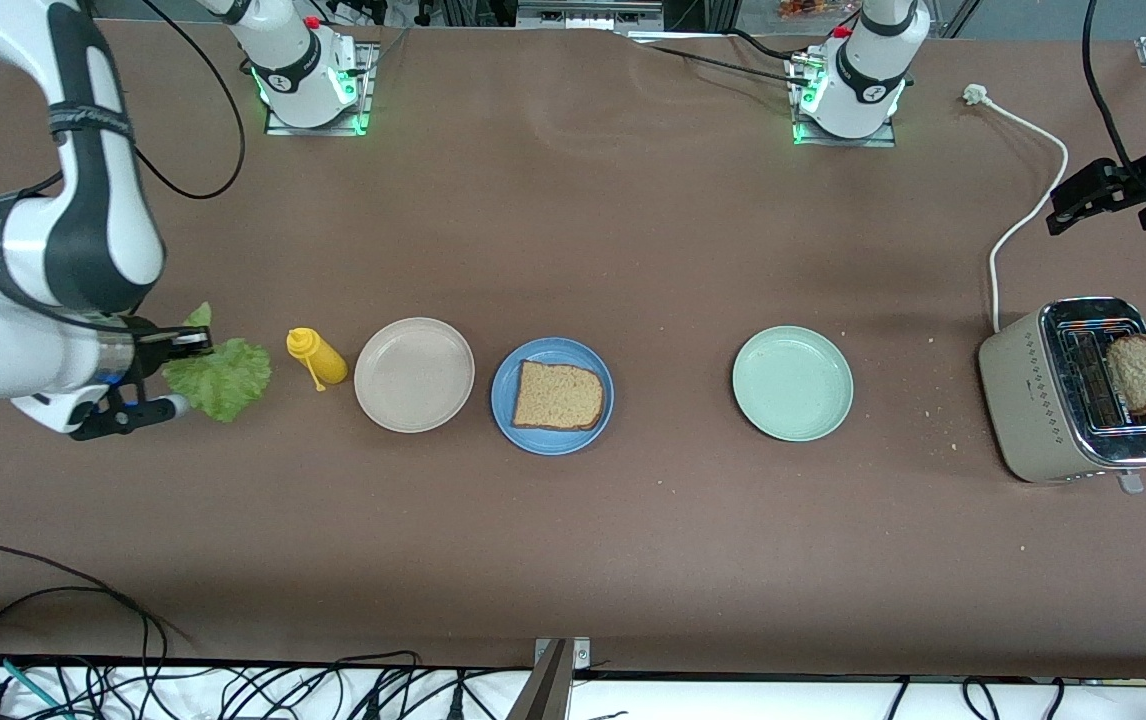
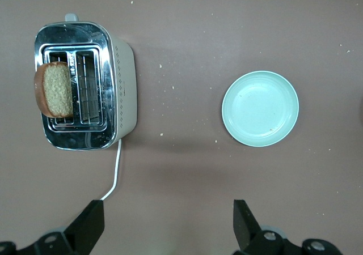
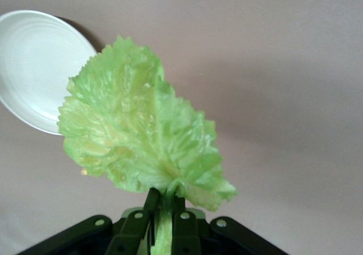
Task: Make sandwich in blue plate with both arms
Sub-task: 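Carry the lettuce leaf with the right gripper over the bread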
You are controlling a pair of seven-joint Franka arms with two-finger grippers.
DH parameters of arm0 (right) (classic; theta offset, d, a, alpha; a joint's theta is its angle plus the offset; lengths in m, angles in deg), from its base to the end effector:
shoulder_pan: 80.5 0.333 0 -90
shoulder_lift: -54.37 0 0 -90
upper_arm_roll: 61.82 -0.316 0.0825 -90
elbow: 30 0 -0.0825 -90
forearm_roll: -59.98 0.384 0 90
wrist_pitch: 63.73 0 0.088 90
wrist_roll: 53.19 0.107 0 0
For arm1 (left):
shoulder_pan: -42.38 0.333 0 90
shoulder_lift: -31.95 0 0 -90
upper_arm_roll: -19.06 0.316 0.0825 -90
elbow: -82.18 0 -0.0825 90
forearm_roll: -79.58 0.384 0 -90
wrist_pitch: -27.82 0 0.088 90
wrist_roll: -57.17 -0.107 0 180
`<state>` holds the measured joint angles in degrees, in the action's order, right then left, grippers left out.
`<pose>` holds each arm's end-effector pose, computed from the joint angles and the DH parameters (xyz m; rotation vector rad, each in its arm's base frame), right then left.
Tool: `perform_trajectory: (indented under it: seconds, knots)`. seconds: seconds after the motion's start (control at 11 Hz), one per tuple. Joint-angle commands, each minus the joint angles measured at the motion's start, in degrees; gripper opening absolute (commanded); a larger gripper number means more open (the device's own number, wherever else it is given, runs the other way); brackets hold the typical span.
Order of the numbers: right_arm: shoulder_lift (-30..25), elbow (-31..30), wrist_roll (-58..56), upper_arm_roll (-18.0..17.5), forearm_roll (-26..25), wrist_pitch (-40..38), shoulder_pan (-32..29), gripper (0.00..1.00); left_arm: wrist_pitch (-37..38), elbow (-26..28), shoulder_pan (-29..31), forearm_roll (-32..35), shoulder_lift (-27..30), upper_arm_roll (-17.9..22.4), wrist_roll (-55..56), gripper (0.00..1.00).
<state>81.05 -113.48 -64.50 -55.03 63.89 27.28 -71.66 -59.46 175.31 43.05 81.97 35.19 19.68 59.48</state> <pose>0.6512 0.0420 0.3951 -3.0414 -0.3424 0.5077 0.5311 0.0168 0.6256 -3.0977 -0.0989 0.0700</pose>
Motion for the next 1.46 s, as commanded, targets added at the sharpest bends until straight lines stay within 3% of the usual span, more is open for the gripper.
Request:
perform_trajectory:
  seconds: [0.0, 0.27, 0.46, 1.0, 1.28, 1.37]
  knots:
    - [0.9, 3.3, 11.9, -0.3, 1.3, -3.6, 7.4, 0.13, 1.5, -2.0, 0.8, -0.2, -0.8, -0.2, -1.5, 1.00]
    - [1.5, 3.3, 26.5, -4.7, 6.6, -2.2, 11.2, 0.13, 1.5, -2.0, 1.0, -0.2, -0.9, -0.1, -1.7, 1.00]
    - [3.6, 3.3, 33.5, -6.9, 8.9, 4.8, 14.3, 0.13, 1.5, -2.0, 1.0, -0.2, -0.9, 0.0, -1.9, 1.00]
    - [14.0, 3.3, 36.1, -9.3, 15.9, 31.0, 21.7, 0.13, 1.5, -2.0, 1.0, -0.2, -1.0, 0.1, -2.0, 1.00]
    - [17.8, 3.2, 37.0, -9.3, 16.0, 36.2, 24.1, 0.16, 1.5, -2.0, 1.1, -0.2, -1.0, 0.1, -2.0, 1.00]
    - [20.8, 3.4, 35.8, -9.4, 16.1, 36.6, 24.4, 0.22, 1.5, -2.0, 1.1, -0.1, -1.0, 0.2, -2.0, 1.00]
